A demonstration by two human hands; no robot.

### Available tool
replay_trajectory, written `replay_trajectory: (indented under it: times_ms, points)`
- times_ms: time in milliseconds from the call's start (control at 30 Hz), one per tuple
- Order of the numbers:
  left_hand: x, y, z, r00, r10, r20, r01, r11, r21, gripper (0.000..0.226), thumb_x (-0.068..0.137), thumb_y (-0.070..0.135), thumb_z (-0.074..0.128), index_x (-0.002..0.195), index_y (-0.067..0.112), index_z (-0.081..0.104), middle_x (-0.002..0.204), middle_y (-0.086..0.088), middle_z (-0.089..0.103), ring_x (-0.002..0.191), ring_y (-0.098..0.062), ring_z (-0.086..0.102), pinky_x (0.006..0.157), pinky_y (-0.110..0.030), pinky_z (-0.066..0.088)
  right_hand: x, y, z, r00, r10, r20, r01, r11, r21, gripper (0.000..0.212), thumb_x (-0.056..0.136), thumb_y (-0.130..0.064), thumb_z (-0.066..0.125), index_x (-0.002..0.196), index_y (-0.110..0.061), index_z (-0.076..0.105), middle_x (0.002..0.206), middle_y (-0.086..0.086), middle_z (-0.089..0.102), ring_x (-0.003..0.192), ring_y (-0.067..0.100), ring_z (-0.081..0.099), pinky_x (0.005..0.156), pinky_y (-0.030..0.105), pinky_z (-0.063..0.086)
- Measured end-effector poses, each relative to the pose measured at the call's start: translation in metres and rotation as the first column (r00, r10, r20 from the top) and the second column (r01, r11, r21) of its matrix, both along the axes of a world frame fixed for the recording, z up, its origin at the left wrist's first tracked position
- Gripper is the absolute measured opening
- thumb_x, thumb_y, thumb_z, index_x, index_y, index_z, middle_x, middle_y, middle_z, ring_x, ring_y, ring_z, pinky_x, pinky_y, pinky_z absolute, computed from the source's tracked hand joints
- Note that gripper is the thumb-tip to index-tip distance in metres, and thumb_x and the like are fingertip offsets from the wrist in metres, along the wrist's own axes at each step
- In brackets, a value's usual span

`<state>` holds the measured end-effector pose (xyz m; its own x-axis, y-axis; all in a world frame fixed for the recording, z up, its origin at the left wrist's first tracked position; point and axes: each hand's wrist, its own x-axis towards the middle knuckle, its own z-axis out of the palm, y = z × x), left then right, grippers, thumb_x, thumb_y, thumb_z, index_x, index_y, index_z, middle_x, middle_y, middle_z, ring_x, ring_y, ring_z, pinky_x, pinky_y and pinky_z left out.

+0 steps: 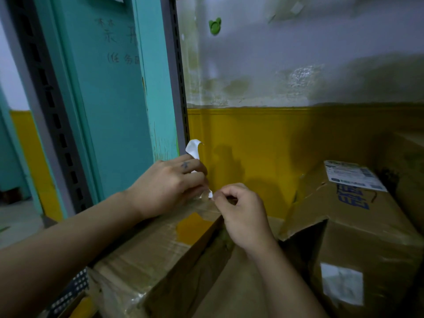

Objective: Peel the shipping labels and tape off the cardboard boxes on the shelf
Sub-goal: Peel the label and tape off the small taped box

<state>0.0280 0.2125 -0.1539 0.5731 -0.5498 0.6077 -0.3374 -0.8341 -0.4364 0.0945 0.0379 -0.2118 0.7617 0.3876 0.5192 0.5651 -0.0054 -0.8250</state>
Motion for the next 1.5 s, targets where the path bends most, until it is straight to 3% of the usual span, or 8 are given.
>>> replay_trajectory:
  times_ms: [167,300,467,733,900,1233,1367,1500]
  points:
    - [-0.001,0.001,-0.003,0.998,-0.002,0.055,0.003,1.000,-0.017,0.023,0.097,0.028,0.060,0.088,0.010,0.070,0.100,-0.006,0.067,0.089,-0.024,0.065,0.053,-0.039,0.052,0.003,0.004,-0.001,0.993,0.039,-0.113,-0.035,0.999,0.038,0.013,0.090,-0.022,0.065,0.082,-0.015,0.072,0.094,-0.006,0.067,0.087,0.002,0.061,0.067,0.008,0.043]
    - [-0.001,0.003,-0.006,0.999,0.001,0.045,0.001,0.998,-0.056,0.021,0.097,0.029,0.060,0.089,0.012,0.069,0.103,-0.004,0.066,0.091,-0.023,0.064,0.052,-0.040,0.052,0.001,0.004,-0.001,0.976,0.092,-0.195,-0.075,0.993,0.094,0.016,0.090,-0.020,0.065,0.075,-0.016,0.071,0.093,-0.003,0.069,0.090,0.010,0.063,0.074,0.022,0.044]
    - [-0.001,0.005,-0.007,1.000,0.001,0.025,0.000,0.998,-0.069,0.023,0.097,0.031,0.059,0.088,0.013,0.069,0.105,-0.003,0.066,0.093,-0.023,0.064,0.052,-0.040,0.052,0.000,0.003,-0.001,0.961,0.102,-0.255,-0.077,0.991,0.108,0.019,0.090,-0.020,0.065,0.072,-0.016,0.070,0.089,-0.004,0.071,0.090,0.013,0.064,0.074,0.025,0.044]
    - [-0.003,0.005,-0.006,1.000,-0.002,-0.009,0.002,0.997,-0.083,0.023,0.098,0.029,0.058,0.091,0.011,0.070,0.107,-0.003,0.066,0.094,-0.023,0.065,0.059,-0.041,0.054,0.002,0.001,0.000,0.986,0.080,-0.144,-0.075,0.996,0.041,0.016,0.091,-0.020,0.063,0.077,-0.019,0.070,0.097,-0.005,0.067,0.092,0.006,0.062,0.072,0.015,0.042]
    - [-0.002,0.007,-0.005,0.999,-0.002,-0.041,0.000,0.999,-0.054,0.027,0.100,0.032,0.053,0.093,0.011,0.070,0.110,-0.004,0.065,0.096,-0.022,0.064,0.064,-0.040,0.055,0.003,0.003,-0.003,0.988,0.055,-0.143,-0.054,0.998,0.016,0.013,0.093,-0.022,0.062,0.085,-0.016,0.071,0.100,-0.003,0.066,0.094,0.009,0.061,0.071,0.017,0.042]
    - [-0.010,0.005,0.000,1.000,0.004,-0.030,-0.003,0.998,0.056,0.024,0.100,0.028,0.052,0.093,0.012,0.069,0.115,-0.006,0.064,0.100,-0.022,0.062,0.053,-0.040,0.053,0.002,0.006,-0.002,0.988,0.017,-0.152,-0.017,1.000,0.003,0.017,0.095,-0.025,0.059,0.090,-0.013,0.072,0.096,-0.003,0.067,0.089,0.009,0.062,0.068,0.016,0.044]
    - [-0.014,0.000,-0.001,0.999,0.021,-0.042,-0.025,0.995,-0.098,0.010,0.095,0.027,0.056,0.102,0.020,0.059,0.135,-0.004,0.050,0.107,-0.023,0.063,0.062,-0.044,0.057,0.001,0.002,-0.001,0.994,-0.021,-0.108,0.020,1.000,-0.019,0.019,0.096,-0.027,0.057,0.090,-0.014,0.071,0.098,-0.007,0.064,0.086,0.004,0.059,0.061,0.007,0.042]
    - [-0.023,-0.022,0.006,0.970,0.166,-0.178,-0.229,0.873,-0.431,0.025,0.090,0.049,0.058,0.092,0.024,0.061,0.094,0.011,0.061,0.078,-0.006,0.061,0.065,-0.037,0.056,-0.002,0.002,0.001,0.995,-0.041,-0.096,0.042,0.999,0.007,0.016,0.095,-0.025,0.059,0.092,-0.013,0.070,0.099,-0.007,0.063,0.088,-0.002,0.057,0.063,0.003,0.041]
